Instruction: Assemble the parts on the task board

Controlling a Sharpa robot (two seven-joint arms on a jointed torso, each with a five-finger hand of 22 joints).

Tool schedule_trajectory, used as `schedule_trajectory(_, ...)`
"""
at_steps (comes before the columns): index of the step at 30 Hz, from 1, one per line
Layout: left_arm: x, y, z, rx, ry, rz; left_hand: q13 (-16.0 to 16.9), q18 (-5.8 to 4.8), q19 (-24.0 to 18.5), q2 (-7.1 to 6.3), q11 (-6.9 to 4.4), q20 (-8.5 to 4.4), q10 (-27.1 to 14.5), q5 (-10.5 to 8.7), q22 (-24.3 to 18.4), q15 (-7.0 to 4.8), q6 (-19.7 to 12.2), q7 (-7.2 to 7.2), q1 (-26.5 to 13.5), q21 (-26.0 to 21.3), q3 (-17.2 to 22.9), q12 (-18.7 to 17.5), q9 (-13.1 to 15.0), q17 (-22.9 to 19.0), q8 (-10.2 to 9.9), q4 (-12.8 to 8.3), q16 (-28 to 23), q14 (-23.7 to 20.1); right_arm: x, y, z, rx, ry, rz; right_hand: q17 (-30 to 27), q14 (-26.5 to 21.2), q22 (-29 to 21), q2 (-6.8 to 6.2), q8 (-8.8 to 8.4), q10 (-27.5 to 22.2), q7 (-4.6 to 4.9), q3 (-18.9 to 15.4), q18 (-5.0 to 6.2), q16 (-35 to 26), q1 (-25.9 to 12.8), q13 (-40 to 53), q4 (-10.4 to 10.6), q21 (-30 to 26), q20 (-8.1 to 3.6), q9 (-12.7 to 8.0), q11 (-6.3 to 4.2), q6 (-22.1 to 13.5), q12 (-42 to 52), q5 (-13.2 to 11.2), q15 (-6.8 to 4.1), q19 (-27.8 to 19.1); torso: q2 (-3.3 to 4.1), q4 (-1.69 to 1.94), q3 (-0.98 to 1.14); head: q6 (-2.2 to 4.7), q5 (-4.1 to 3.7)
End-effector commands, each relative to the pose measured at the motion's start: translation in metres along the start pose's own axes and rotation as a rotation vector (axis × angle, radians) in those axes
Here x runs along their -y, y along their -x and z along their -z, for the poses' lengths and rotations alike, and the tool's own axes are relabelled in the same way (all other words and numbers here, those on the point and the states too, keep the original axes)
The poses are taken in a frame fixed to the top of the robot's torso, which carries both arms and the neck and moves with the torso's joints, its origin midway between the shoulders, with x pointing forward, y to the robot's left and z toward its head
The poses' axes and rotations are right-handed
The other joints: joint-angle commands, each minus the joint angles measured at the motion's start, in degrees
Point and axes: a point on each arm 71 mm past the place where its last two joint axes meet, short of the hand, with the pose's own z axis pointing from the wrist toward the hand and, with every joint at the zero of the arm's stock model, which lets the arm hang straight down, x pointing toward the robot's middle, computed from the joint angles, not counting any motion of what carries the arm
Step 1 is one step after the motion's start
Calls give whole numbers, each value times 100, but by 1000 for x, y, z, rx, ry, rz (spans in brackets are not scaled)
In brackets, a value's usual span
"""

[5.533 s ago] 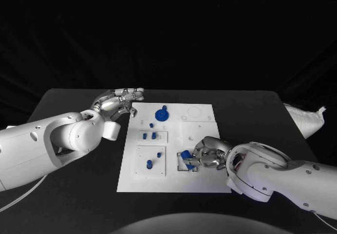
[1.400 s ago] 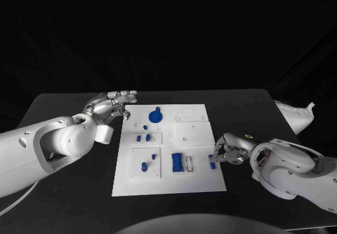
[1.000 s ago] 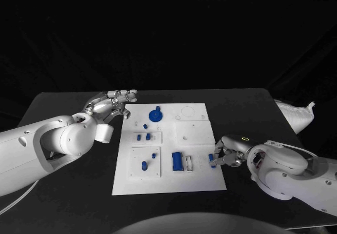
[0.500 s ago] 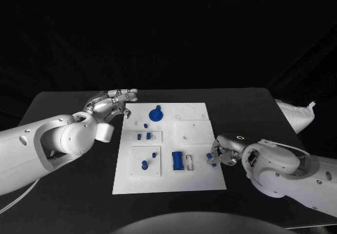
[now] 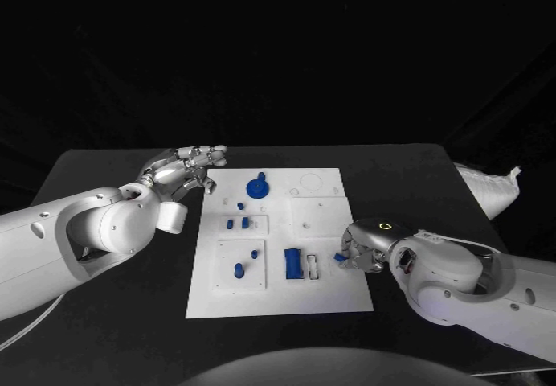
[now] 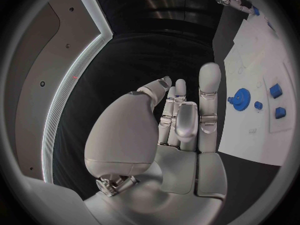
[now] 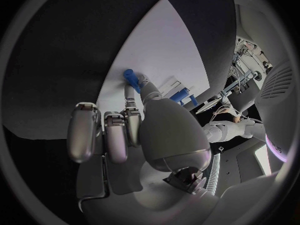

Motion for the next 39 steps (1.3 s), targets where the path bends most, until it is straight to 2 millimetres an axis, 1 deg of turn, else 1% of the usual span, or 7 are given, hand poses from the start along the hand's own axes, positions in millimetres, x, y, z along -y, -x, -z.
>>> schedule_trajectory(1, 1, -3, 0, -24, -4, 2, 9, 78, 18, 41, 7, 22, -29, 21, -9, 27, -30, -9, 0, -30, 9, 16, 0, -4, 31, -30, 11, -22, 8, -23, 1, -131, -41, 92, 1353, 574, 10, 338, -28, 208, -3, 189, -110, 28, 362, 12, -71, 32, -33, -212, -69, 37, -29, 204, -23, 30, 0, -3, -1, -1, 0)
schedule_trajectory(5, 1, -3, 0, -26, -4, 1, 9, 78, 18, 41, 7, 22, -29, 21, -9, 27, -30, -9, 0, -30, 9, 16, 0, -4, 31, -30, 11, -22, 7, -21, 1, -103, -41, 53, 1356, 574, 20, 400, -69, 221, 3, 584, -112, 29, 167, 23, -45, 38, -28, -223, -67, 38, -19, 479, -16, 33, -4, 3, 1, -3, 3)
schedule_trajectory(8, 1, -3, 0, -26, -5, 0, 10, 78, 18, 41, 6, 22, -29, 21, -9, 27, -30, -10, 0, -30, 10, 17, 0, -5, 31, -31, 11, -23, 6, -19, 3, -81, -46, -32, 1363, 576, 32, 143, -228, 233, 32, 1514, -117, 33, -381, 37, 77, 45, 8, -342, -63, 36, -27, 623, 29, 36, -3, 6, 3, 4, 9)
schedule_trajectory(14, 0, -4, 0, -27, -5, 0, 11, 79, 17, 44, 5, 22, -30, 22, -12, 26, -31, -11, 4, -34, 12, 22, 0, -10, 32, -33, 9, -24, 5, -15, 8, -76, -68, -216, 1376, 579, 41, -149, -271, 246, 31, 2381, -113, 41, -845, 51, 160, 51, 5, -399, -34, 132, -35, 712, 18, 37, -4, 4, 1, 8, 6)
schedule_trajectory(23, 0, -4, 0, -28, -5, 0, 12, 79, 17, 48, 3, 22, -31, 24, -10, 26, -31, -12, 9, -31, 17, 28, 0, -9, 34, -37, 10, -24, 1, -7, 12, -47, -79, -357, 1385, 581, 46, -309, -268, 252, 38, 2547, -113, 46, -1072, 54, 203, 54, 4, -401, -27, 167, -41, 703, 14, 39, 1, 1, 3, 8, 11)
schedule_trajectory(33, 0, -5, -1, -30, -4, 0, 12, 79, 17, 48, 3, 22, -31, 24, -10, 26, -31, -12, 9, -31, 17, 28, 0, -9, 34, -37, 10, -24, -5, -7, 13, -55, -97, -518, 1385, 581, 50, -445, -253, 266, 26, 2470, -113, 46, -1277, 61, 270, 56, -1, -394, -35, 211, -36, 760, 8, 43, 2, 0, 1, -9, 18)
schedule_trajectory(39, 0, -6, -1, -32, -4, 1, 12, 79, 17, 48, 3, 22, -31, 24, -10, 26, -31, -12, 9, -31, 17, 28, 0, -9, 34, -37, 10, -24, -10, -8, 11, -66, -101, -564, 1386, 582, 49, -464, -244, 277, 15, 2409, -113, 47, -1349, 73, 305, 56, -5, -390, -42, 235, -17, 770, 2, 45, 5, 7, -3, -14, 15)
